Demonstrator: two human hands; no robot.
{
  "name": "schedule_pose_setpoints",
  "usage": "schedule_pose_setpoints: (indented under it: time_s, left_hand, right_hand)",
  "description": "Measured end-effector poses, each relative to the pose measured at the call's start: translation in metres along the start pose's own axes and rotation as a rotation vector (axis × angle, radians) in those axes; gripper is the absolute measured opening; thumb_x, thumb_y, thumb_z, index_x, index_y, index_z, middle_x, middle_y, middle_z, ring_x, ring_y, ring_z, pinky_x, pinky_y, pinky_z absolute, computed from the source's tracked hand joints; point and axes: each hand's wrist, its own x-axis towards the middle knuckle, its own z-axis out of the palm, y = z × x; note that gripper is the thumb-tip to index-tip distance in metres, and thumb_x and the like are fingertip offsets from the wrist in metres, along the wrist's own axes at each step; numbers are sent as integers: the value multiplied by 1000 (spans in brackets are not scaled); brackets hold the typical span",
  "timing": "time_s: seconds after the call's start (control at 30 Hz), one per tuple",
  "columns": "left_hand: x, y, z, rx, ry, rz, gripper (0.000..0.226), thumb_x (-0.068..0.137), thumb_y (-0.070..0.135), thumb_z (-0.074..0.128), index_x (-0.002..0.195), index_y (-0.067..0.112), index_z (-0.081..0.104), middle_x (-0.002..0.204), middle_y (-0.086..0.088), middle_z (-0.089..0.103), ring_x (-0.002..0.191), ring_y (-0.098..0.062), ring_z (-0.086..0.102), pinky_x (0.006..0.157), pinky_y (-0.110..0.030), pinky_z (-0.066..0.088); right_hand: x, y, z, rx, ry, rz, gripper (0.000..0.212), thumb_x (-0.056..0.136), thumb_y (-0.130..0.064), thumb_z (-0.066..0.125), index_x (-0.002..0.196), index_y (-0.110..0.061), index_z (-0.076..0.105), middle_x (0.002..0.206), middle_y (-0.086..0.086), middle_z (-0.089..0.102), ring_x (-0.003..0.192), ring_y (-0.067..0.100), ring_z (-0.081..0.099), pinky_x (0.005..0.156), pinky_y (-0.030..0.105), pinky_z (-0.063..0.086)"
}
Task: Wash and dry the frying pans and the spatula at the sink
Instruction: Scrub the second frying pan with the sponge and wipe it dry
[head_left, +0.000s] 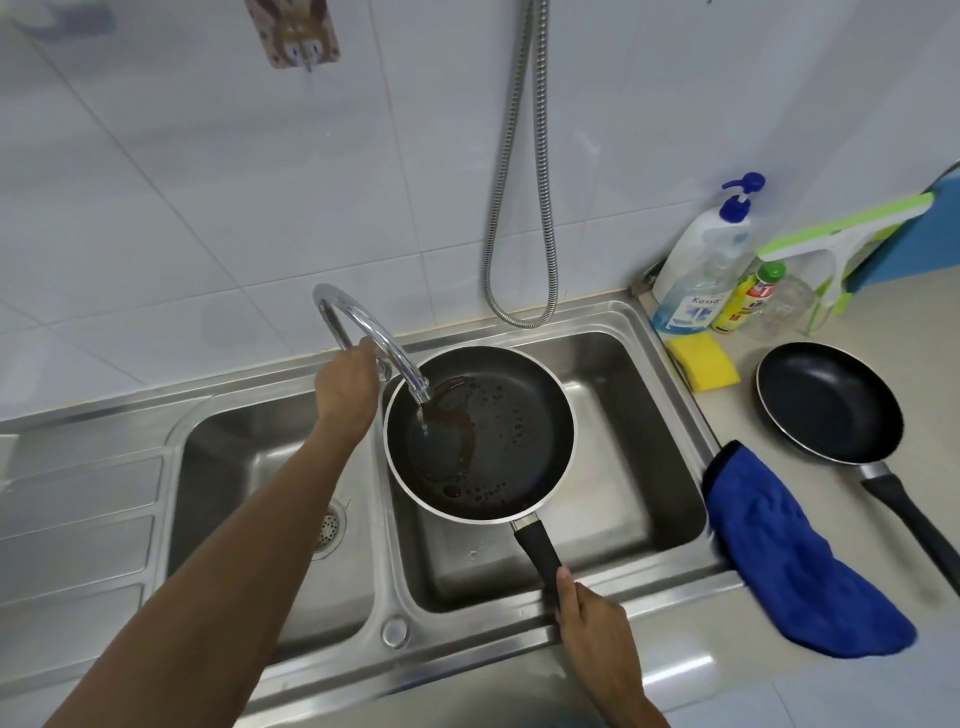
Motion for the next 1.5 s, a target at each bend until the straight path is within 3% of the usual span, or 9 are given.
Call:
schedule_pose_setpoints:
  time_s: [0.23,0.47,0.73,0.9,1.03,1.17,1.33,1.43,1.5]
  left_hand:
    - [-9,5,4,-293,101,-55,31,104,13,45,133,8,54,104,-22,71,94,-45,67,73,-46,48]
    - [-123,29,31,-777,233,-428,33,107,45,41,92,15,46,76,-2,61,71,-29,62,61,-34,41]
    - [-235,126,65,-1001,-594,-399,61,84,72,62,65,15,56,59,3,59,58,-15,55,60,-30,44]
    - [-223,163,77,-1678,-815,-896,39,72,36,92,71,13,61,62,-3,63,54,-16,61,52,-25,47]
    - [-216,175,82,-1553,-620,-896,46,82,34,85,58,10,54,49,-4,54,42,-14,50,48,-24,44]
    - [-215,183,79,-1468,-545,-909,38,89,24,77,63,7,56,44,-2,52,33,-10,45,40,-20,39]
    - [-215,188,84,-1397,-457,-911,32,84,16,74,58,11,55,43,2,50,47,-20,48,54,-29,40]
    - [-216,190,85,-1386,-444,-917,25,84,11,69,62,8,56,46,-4,49,43,-19,44,50,-28,38]
    - [-215,193,85,-1372,-437,-927,24,85,9,68,64,8,56,46,-5,49,39,-17,43,47,-27,38]
  right_hand:
    - [-4,-3,-4,48,19,1,71,91,-67,14,67,-24,65,65,-7,66,65,9,63,69,29,52]
    - [-14,-8,-11,73,24,24,64,98,-60,21,72,-25,67,68,-7,66,67,7,60,67,28,46]
    - [-19,-9,-9,17,30,-52,60,100,-44,12,91,-19,66,94,4,74,85,26,65,79,38,49]
    - [-23,-14,-12,229,10,-78,54,102,-43,26,107,-8,66,97,15,72,88,32,66,80,42,54]
    - [-12,-24,-21,197,-52,-16,55,106,-44,20,86,-29,69,90,-2,75,82,17,66,76,33,50]
    - [0,-14,-26,80,-129,-94,62,102,-55,13,94,-28,69,92,0,75,86,18,68,81,37,55]
    - [49,15,-80,-177,-233,-310,53,91,-75,13,90,-33,46,80,-5,68,75,12,66,73,41,57]
    - [111,14,-143,-328,2,-478,21,99,-50,44,95,-29,46,93,-6,59,83,15,59,65,31,51]
    - [173,13,-179,-453,241,-540,26,97,-38,53,112,-17,54,109,10,59,96,30,57,72,40,52]
